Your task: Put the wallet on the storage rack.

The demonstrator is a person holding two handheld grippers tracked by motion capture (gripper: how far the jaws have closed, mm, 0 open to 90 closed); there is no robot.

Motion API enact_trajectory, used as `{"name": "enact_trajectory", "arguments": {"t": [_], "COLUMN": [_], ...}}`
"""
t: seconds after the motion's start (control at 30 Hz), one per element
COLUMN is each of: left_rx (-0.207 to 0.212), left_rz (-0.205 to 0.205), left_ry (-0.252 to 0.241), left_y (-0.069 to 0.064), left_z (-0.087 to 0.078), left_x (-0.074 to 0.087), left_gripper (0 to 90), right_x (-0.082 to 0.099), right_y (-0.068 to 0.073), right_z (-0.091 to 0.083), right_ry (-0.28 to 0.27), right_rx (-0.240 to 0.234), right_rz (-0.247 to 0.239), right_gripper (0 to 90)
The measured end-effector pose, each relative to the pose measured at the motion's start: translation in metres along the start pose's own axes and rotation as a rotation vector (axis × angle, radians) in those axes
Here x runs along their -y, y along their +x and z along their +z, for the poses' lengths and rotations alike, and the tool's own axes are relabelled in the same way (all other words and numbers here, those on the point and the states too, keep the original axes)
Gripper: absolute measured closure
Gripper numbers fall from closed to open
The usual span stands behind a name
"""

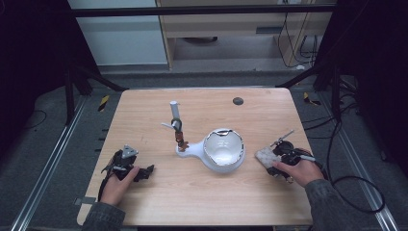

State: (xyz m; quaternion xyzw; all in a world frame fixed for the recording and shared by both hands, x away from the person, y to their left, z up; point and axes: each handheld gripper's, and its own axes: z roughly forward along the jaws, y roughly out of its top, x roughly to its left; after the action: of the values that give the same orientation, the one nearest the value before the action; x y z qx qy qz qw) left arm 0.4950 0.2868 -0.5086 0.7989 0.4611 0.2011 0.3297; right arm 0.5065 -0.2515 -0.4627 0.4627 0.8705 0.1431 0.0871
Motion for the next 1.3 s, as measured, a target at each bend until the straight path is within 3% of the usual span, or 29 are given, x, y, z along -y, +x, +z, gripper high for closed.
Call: {"name": "enact_trajectory", "arguments": {"t": [0.8, 1.3], "left_rx": [0.002, 0.003], "left_rz": [0.002, 0.003], "left_ry": [0.000, 0.000], "left_y": [-0.0002, -0.0004], "left_z": [-0.0001, -0.0002], "left_x": [0.0001, 0.0002], "left_gripper": [0.0, 0.0], "right_x": [0.0016, 0.0012], "right_y": [-0.0025, -0.0033], "right_z": [0.0086, 0.0103], "right_ry": [0.018, 0.044], "right_rx": [-0.005, -0.001], "right_rz": [0.005, -0.016], "right_gripper": [19.8, 27.4]}}
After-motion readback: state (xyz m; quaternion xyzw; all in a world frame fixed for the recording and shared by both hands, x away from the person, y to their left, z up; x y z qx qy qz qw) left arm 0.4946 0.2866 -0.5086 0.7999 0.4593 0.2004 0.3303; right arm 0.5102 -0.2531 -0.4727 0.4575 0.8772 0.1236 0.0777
